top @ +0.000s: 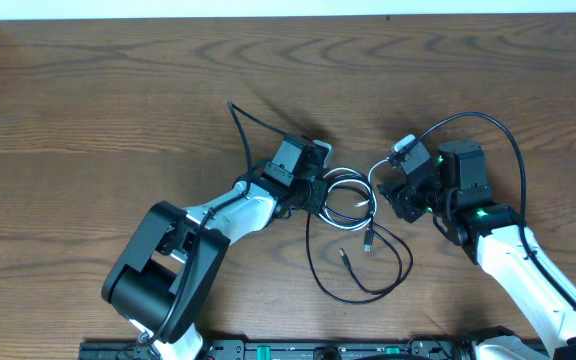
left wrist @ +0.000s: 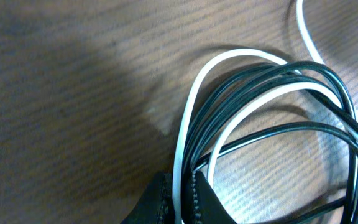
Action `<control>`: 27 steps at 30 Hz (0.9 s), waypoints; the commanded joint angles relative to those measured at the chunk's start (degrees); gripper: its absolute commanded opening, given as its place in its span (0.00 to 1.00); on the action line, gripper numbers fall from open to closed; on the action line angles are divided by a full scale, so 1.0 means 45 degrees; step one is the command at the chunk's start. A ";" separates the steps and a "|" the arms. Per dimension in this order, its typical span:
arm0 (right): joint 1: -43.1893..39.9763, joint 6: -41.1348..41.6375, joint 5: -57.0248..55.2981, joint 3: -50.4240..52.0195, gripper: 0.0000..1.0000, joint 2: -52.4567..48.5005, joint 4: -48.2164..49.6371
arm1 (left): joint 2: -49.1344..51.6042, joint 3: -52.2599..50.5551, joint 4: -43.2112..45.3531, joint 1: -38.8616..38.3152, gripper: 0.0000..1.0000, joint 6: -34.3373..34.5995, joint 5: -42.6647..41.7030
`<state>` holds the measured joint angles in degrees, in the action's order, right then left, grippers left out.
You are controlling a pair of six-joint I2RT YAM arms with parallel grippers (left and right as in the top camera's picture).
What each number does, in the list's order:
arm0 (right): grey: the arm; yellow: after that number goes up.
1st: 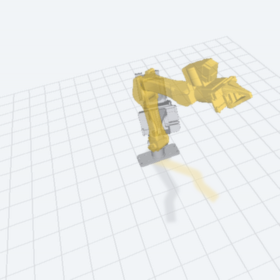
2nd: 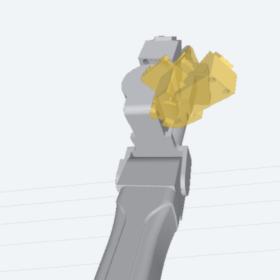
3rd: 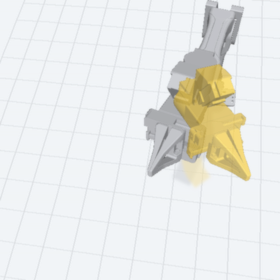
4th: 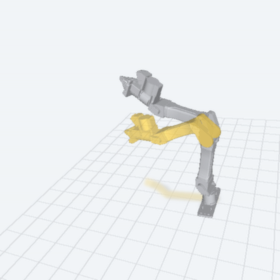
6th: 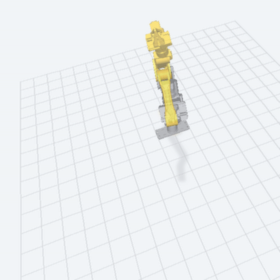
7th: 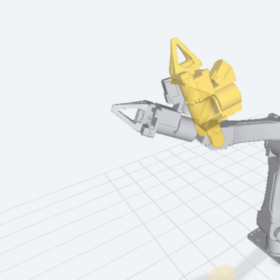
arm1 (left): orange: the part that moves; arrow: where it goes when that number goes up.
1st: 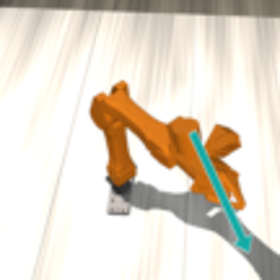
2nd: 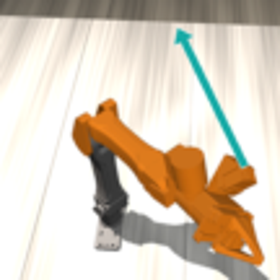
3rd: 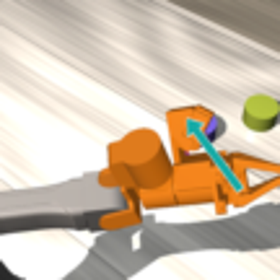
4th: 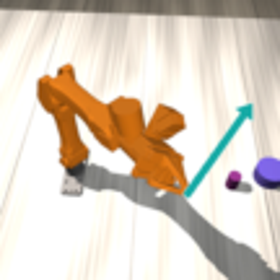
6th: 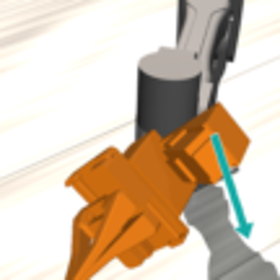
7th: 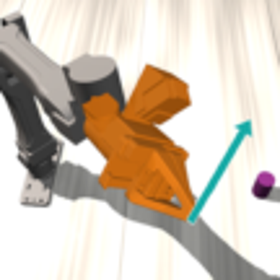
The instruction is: Untangle cables
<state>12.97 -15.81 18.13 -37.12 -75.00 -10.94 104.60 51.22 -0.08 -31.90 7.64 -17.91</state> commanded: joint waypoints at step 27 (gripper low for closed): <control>0.0117 0.0024 0.6649 -0.0073 0.71 -0.0005 0.2113 | -0.7723 -0.0330 -0.1462 0.0010 0.07 0.0806 -0.2453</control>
<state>12.99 -15.66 46.26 -37.12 -75.00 -1.65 70.76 49.43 -7.70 -31.94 10.09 -23.38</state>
